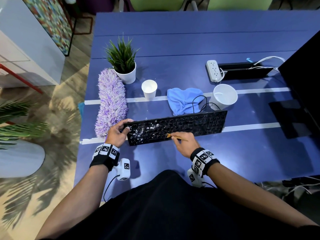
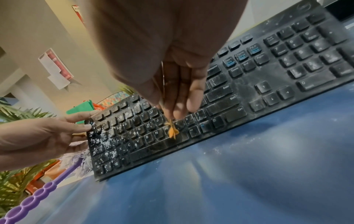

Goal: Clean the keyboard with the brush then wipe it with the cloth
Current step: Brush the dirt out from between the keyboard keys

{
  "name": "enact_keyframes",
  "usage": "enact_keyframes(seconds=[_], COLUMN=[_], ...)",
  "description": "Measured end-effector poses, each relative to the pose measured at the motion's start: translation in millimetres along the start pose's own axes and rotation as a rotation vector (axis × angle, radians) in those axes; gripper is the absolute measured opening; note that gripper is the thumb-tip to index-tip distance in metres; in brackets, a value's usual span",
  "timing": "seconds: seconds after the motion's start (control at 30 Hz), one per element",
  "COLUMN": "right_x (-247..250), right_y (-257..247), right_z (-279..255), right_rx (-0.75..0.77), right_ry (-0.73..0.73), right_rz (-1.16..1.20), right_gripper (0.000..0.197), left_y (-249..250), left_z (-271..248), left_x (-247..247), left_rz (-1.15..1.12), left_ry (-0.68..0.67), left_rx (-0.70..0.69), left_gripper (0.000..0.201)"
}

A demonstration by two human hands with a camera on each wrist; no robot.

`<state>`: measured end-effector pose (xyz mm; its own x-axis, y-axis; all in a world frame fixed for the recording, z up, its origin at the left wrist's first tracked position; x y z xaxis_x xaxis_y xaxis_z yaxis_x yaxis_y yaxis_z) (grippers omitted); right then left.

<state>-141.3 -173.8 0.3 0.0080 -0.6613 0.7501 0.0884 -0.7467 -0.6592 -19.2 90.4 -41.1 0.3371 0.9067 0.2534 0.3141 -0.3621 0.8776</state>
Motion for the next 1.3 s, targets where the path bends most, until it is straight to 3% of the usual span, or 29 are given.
enact_keyframes(seconds=[0.07, 0.17, 0.3, 0.43, 0.53, 0.67, 0.8, 0.93, 1.07, 1.17, 1.3], right_x=[1, 7, -5, 4, -7, -7, -15, -12, -24, -22, -25], right_y=[-3, -8, 1, -21, -16, -15, -13, -29, -33, -33, -30], right_z=[2, 4, 3, 6, 10, 11, 12, 18, 24, 31, 34], right_rx=[0.006, 0.039, -0.061, 0.074, 0.037, 0.08, 0.032, 0.129, 0.091, 0.081, 0.027], right_ry=[-0.007, 0.091, -0.072, 0.036, -0.072, -0.003, -0.127, -0.054, -0.195, -0.131, -0.159], right_rz=[-0.006, 0.028, 0.023, 0.053, 0.074, 0.029, 0.063, 0.064, 0.119, 0.071, 0.062], right_gripper=[0.019, 0.017, 0.02, 0.018, 0.019, 0.021, 0.021, 0.022, 0.023, 0.022, 0.02], left_y=[0, 4, 4, 3, 2, 4, 2, 1, -1, -1, -2], left_z=[0, -2, -3, -2, -2, -1, -1, -1, -2, -3, -4], left_x=[-1, -2, -2, -1, -2, -3, -2, -2, -3, -3, -2], left_rz=[-0.005, -0.03, -0.031, -0.013, -0.012, -0.006, -0.012, -0.01, -0.018, -0.014, -0.023], left_ry=[0.003, -0.002, -0.012, -0.002, 0.001, 0.005, 0.008, 0.013, 0.012, 0.013, 0.014], left_rx=[0.0, -0.017, -0.017, -0.01, -0.009, -0.014, -0.013, -0.021, -0.016, -0.025, -0.021], left_gripper=[0.045, 0.037, 0.041, 0.044, 0.038, 0.036, 0.036, 0.042, 0.038, 0.039, 0.039])
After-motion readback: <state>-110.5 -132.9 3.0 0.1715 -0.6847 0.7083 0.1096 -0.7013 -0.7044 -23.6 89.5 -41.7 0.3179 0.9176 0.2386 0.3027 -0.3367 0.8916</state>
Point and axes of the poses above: each hand's wrist, its own z-axis towards the middle knuckle, its own x-axis out of the back of the hand, y = z × x, the point moved 6 cm from there along z, towards the middle knuckle, and after that the axes turned 15 degrees about x, right-handed, at the moved point
